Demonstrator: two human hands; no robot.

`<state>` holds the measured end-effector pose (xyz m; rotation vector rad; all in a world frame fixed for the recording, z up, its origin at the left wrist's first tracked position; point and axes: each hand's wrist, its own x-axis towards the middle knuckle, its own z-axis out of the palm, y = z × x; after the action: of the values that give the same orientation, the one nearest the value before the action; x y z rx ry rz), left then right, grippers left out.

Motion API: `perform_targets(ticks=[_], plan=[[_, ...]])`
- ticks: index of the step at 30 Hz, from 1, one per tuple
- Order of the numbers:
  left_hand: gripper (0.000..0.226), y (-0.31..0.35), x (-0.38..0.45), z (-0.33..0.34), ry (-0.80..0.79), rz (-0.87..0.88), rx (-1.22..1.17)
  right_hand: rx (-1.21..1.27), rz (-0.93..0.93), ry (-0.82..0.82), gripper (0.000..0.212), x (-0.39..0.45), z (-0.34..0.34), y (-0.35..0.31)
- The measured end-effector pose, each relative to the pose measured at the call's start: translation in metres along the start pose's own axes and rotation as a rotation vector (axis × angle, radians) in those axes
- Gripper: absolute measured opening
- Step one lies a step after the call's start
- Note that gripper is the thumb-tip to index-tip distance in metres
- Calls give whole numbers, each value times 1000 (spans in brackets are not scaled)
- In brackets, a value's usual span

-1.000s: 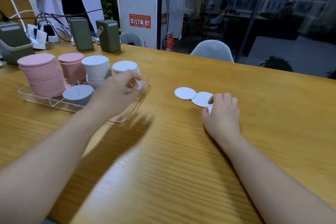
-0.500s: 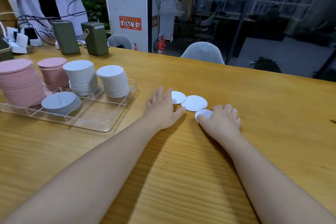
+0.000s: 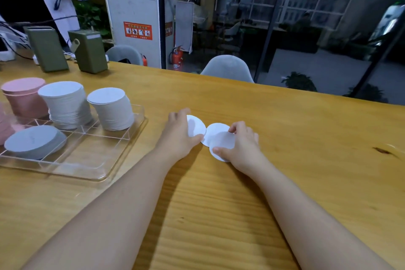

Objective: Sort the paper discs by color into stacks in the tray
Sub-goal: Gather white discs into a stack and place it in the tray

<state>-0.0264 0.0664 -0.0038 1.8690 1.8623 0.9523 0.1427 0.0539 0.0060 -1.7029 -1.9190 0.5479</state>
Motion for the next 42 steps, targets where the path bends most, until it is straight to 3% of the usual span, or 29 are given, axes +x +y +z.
perform_targets(ticks=[11, 17, 23, 27, 32, 35, 42], plan=[[73, -6, 1, -5, -98, 68, -166, -22, 58, -156, 54, 35, 1, -24], [73, -2, -2, 0, -115, 119, -185, -88, 176, -155, 76, 34, 3, -27], [74, 4, -6, 1, -67, 57, -361, 74, 157, -132, 44, 16, 0, -24], [72, 6, -3, -3, 6, -60, -564, 241, 97, -18, 26, 3, 3, -20], [81, 8, -4, -3, -57, -129, -670, 372, 22, 228, 42, -8, 8, -14], [73, 15, -9, 1, -127, -84, -644, 418, -9, 315, 40, -9, 8, -9], [67, 14, -12, 6, -187, 94, -423, 586, -42, 262, 45, -9, 13, -12]])
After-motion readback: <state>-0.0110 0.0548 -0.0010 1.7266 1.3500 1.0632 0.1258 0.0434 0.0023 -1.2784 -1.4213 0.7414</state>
